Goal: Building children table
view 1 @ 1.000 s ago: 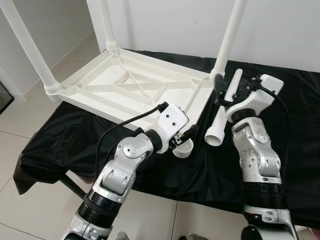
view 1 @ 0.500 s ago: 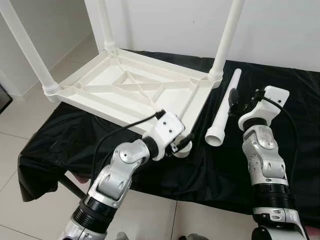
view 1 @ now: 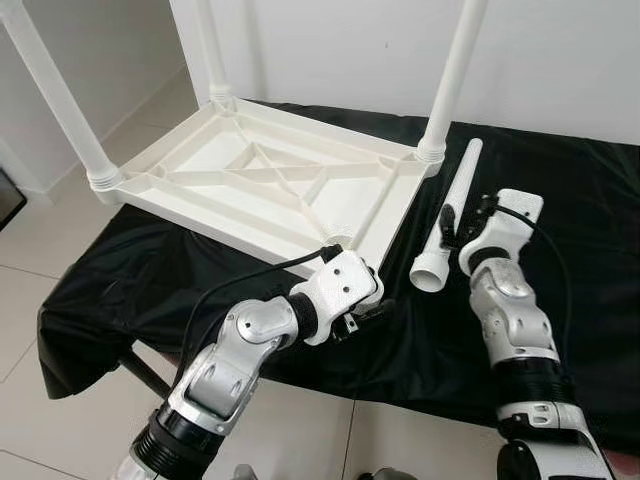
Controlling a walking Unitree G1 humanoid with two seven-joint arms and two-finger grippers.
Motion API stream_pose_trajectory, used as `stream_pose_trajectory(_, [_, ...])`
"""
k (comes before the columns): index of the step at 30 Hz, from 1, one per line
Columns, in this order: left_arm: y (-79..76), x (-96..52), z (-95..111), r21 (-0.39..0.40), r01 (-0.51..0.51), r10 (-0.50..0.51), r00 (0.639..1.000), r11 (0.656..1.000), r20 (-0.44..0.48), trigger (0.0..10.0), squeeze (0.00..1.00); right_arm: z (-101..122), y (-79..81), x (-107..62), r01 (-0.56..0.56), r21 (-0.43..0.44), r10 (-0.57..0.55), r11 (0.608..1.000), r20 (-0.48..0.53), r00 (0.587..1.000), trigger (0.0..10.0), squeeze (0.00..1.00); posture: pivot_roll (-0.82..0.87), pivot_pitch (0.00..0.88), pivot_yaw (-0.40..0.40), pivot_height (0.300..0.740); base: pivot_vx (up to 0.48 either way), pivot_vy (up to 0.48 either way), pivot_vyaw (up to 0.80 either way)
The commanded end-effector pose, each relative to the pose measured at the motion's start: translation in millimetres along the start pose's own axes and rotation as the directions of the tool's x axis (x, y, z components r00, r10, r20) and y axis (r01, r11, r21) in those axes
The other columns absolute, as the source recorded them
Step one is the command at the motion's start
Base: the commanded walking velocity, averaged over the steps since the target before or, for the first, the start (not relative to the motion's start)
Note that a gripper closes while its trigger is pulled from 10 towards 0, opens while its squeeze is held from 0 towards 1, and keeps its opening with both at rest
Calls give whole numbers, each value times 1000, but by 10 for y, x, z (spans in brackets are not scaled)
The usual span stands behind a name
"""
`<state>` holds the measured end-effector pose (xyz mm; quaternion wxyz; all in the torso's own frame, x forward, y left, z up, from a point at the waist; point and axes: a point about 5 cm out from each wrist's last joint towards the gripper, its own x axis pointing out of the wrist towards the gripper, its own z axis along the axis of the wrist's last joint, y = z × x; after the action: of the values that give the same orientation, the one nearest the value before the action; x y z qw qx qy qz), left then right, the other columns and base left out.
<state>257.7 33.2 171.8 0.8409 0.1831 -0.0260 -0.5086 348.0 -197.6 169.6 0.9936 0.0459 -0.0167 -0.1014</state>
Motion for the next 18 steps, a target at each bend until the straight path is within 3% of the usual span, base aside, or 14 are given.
stream_pose_trajectory(1, [10,-28,38,-2,8,-8,1000,1000,11,10000,0,-1,69,55,13,0,-13,1000,-35,999,10000,0,-19,2,-19,740,0,0,0])
stream_pose_trajectory(9, [82,-52,97,2,-24,24,999,1000,23,10000,0,34,255,200,71,-19,-73,997,-99,992,10000,0,-6,10,-30,740,0,0,0])
stream_pose_trajectory(18, [91,-86,84,-7,-42,42,999,999,11,10000,0,34,273,327,226,-71,-235,972,-177,956,10000,0,8,24,-37,740,0,0,0])
